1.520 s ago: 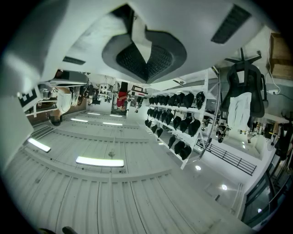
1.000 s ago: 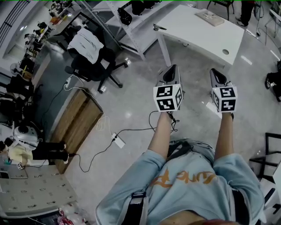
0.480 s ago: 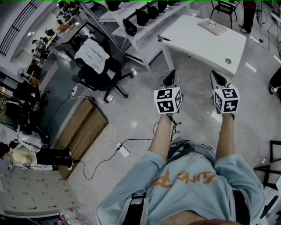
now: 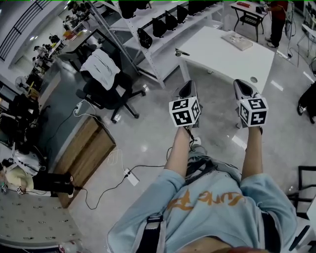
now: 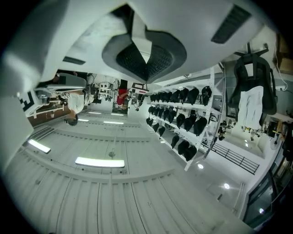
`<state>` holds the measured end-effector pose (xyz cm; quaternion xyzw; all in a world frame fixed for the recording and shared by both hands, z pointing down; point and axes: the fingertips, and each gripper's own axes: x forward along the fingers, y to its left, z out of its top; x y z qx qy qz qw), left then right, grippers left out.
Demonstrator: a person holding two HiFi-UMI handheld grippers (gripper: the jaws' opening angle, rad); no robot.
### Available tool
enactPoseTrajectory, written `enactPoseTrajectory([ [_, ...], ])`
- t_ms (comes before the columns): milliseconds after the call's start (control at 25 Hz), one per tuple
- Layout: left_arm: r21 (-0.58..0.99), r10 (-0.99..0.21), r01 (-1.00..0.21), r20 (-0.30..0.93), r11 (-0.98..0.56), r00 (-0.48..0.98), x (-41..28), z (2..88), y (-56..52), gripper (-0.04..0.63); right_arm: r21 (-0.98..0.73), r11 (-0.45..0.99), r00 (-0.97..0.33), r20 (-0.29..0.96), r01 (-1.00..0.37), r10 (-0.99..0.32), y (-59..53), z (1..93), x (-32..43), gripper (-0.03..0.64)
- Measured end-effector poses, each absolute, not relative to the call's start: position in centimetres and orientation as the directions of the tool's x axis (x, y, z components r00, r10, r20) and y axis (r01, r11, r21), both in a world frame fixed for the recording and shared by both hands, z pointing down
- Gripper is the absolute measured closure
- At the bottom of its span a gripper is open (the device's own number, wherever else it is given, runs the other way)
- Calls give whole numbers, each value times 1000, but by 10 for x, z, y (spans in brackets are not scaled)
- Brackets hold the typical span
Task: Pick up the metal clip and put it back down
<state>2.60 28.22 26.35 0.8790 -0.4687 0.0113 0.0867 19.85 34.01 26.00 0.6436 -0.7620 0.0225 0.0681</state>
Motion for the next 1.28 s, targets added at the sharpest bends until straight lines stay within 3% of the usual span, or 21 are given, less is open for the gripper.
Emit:
enactPoseTrajectory([
  [320,172,-800,-801,96,-573,592,47,286,207,586,78,142,-130,144,-987,-981,273,275,214,583],
  [920,225,-808,-842,245,-490,536,24,337,9,586,-9,122,-122,160,-993,-980,77,302,212,583],
  [1280,277,-808,-874,343,-399,478,-3,401,-81,586,-9,147,-144,280,-989,-949,-23,359,192,583],
])
